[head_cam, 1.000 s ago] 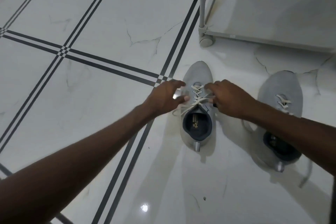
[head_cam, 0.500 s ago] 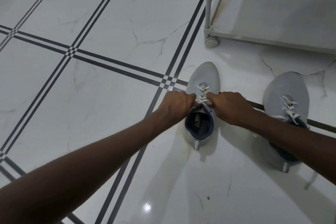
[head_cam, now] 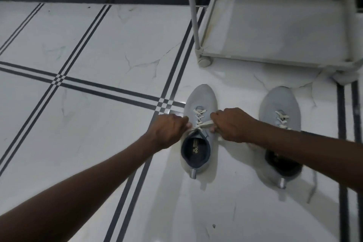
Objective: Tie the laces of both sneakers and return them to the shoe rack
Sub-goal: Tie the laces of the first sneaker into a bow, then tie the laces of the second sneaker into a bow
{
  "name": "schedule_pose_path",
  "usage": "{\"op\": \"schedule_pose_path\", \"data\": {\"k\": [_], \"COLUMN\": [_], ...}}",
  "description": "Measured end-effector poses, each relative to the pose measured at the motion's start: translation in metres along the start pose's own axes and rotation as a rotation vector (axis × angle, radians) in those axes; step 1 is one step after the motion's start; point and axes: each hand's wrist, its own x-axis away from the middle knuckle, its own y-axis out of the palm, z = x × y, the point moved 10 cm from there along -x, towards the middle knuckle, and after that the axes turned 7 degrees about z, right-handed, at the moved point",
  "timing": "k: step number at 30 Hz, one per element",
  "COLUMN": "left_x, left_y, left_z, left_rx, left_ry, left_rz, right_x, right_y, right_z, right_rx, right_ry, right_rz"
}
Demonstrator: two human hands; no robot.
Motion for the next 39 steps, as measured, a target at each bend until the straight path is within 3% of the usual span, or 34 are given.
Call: {"op": "schedule_pose_path", "data": {"k": [3,6,13,20,27,31,36,39], "left_x": [-0.017,-0.053,-0.102,-0.095,-0.105,-0.106,-0.118,-0.114], "left_y": [-0.036,-0.056,-0.005,0.045,0.034,0.038,0.03,0.03], "left_z": [-0.009,0.032,0.174,0.19,0.198,0.202,0.211,0.209], "left_rx": [-0.028,0.033,0.283,0.647,0.602,0.729,0.347,0.296], "left_ry": [-0.044,0.035,0.281,0.031,0.089,-0.043,0.151,0.207], "left_rz": [0.163,0.225,-0.057,-0.107,-0.187,-0.281,-0.258,-0.232], "right_x": [0.022,0.056,0.16,0.224,0.216,0.215,0.212,0.21], "right_y": [-0.021,-0.058,-0.059,-0.019,-0.014,-0.013,-0.011,-0.014], "right_z": [0.025,0.065,0.123,0.134,0.121,0.12,0.121,0.12], "right_rx": [0.041,-0.132,-0.309,-0.62,-0.537,-0.533,-0.499,-0.438], "right_ry": [0.047,0.21,0.555,0.859,0.684,0.661,0.663,0.628], "right_rz": [-0.106,-0.1,-0.099,0.035,0.09,0.093,0.084,0.102]}}
